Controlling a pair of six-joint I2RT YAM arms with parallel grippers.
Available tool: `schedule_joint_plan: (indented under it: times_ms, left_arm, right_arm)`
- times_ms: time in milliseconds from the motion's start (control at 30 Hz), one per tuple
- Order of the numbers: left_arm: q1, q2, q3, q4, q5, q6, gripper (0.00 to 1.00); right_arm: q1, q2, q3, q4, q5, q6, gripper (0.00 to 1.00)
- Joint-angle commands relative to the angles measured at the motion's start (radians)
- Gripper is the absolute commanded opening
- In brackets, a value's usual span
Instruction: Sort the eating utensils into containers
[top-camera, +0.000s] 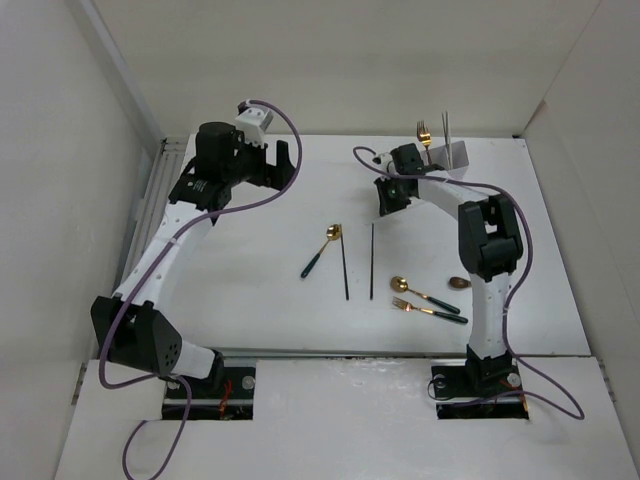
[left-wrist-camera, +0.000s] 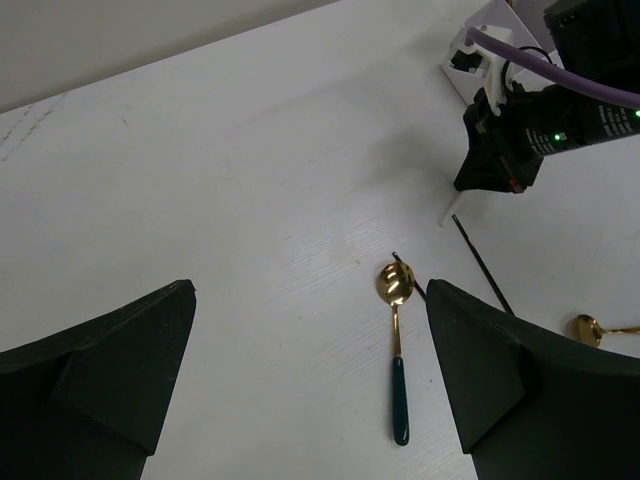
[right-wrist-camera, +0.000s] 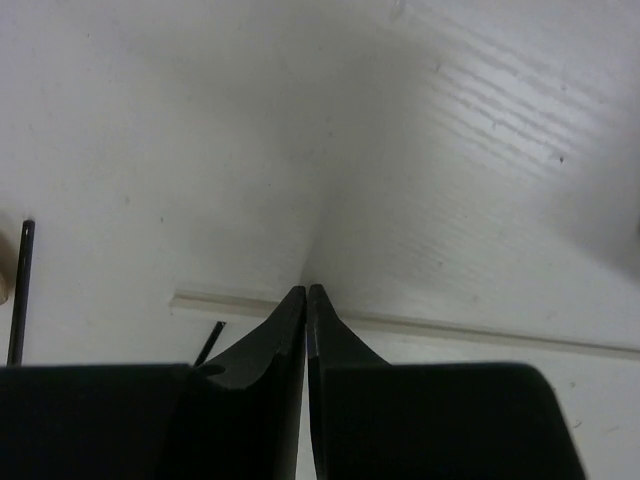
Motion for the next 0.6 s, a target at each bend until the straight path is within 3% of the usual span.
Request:
schedule_joint_plan:
  times_ms: [0,467,567]
  left_arm:
    - [-0.004,-0.055,-0.016,0.043,0.012,0.008,1.0]
    - [-0.004,-0.112,-0.075,0.043,0.012,0.026,1.0]
    - [-0.004,-0.112,-0.084,0.052,0.012,0.035,1.0]
  right_arm:
    - [0.015,-0.052,-0.092,-0.007,0.037,0.029,0.09]
    - [0.015,-0.273,-0.347,0.041,0.097,0.094,0.06]
    - [-0.005,-0.318,-0.377,0.088,0.125,0.155,0.21]
